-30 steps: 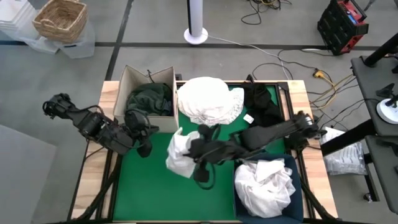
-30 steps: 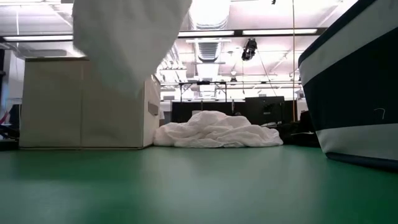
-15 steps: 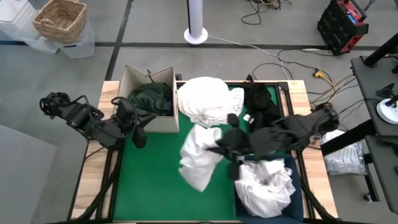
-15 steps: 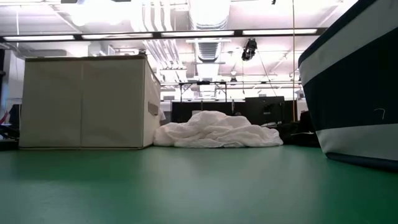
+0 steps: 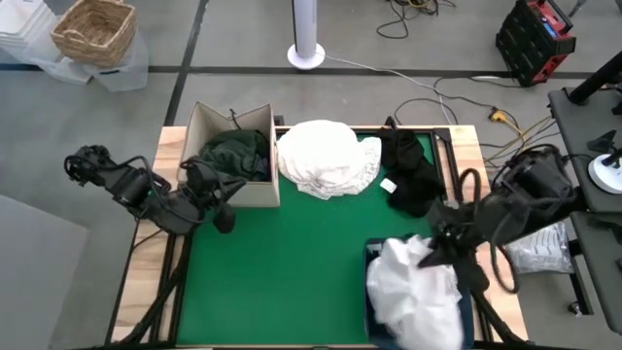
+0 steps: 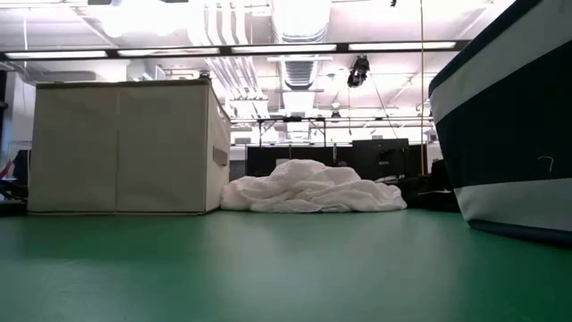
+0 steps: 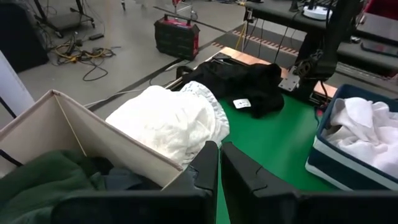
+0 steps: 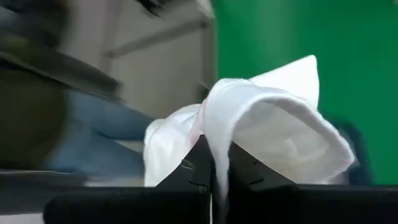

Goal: Sort clothes
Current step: Put the bottom white cloth into the blue bin

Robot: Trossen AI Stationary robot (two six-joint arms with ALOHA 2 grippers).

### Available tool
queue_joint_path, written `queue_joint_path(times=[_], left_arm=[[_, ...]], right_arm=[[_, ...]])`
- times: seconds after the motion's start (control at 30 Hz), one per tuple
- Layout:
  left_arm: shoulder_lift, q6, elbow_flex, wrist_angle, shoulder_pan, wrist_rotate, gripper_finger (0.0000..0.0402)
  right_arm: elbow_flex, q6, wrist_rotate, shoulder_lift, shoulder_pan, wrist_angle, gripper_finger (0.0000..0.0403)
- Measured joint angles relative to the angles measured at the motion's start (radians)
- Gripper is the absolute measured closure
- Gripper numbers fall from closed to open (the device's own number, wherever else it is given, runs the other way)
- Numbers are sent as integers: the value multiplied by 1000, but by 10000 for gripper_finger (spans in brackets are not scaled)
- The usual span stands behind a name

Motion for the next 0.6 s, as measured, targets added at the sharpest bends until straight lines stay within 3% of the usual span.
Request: queue_joint_path(times=[0.13,0.3,0.5,0.6], left_arm=[[15,0,-1,1,1,-1,401],[36,0,-2,1,1,-1,401],[59,-11,-2,1,1,-1,401],[71,-11,-2,1,1,-1,401]], right_arm=[[-1,126,106,6,57,-238,394],[-62,99,249,14,97,-185,394],[-151,129,243,61,116,-196,394],[-211,147,176,86,124,-186,394]])
